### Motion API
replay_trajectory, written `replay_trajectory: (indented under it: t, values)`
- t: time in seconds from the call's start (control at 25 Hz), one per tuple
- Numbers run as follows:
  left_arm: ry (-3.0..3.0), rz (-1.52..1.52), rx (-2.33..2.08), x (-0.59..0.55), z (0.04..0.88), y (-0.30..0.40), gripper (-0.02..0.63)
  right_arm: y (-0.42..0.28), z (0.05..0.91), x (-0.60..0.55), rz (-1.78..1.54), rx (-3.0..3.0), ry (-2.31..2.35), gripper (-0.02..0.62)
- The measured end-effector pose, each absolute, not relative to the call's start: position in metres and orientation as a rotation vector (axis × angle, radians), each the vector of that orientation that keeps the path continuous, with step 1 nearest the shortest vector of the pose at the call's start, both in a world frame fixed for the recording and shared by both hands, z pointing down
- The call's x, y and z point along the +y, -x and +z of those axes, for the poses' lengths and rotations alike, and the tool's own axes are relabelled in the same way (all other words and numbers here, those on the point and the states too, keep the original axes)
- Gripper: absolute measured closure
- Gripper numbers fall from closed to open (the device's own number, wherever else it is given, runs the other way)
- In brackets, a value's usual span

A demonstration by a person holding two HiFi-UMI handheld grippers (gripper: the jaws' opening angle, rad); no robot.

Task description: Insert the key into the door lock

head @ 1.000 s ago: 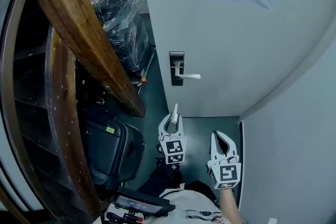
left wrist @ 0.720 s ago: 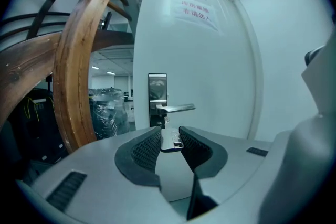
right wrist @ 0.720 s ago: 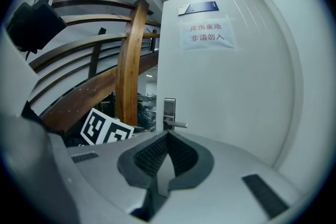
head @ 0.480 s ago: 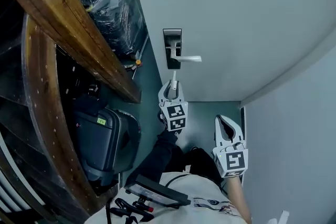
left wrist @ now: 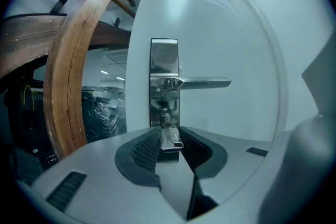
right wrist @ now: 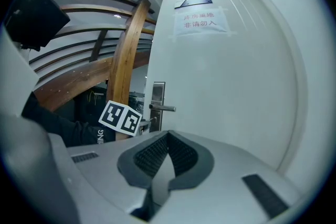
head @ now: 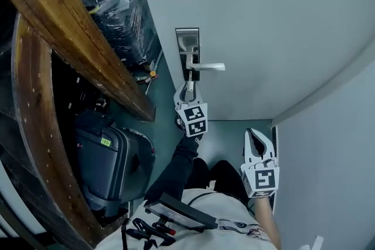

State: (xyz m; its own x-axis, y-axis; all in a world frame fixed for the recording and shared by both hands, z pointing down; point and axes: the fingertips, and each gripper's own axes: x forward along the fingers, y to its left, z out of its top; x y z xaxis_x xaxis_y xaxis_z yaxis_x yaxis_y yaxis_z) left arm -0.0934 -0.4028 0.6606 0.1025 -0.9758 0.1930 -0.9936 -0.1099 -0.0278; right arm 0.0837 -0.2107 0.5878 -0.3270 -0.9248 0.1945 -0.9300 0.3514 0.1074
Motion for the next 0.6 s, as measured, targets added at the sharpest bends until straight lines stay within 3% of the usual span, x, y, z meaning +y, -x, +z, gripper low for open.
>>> replay_trajectory:
  t: [0.6]
  values:
    - [-2.235,0.284,-2.036,-0.425,0.669,0.093,0.489,-0.088,0.6,-0.227,0.065,-2.403,-1.669,0.589]
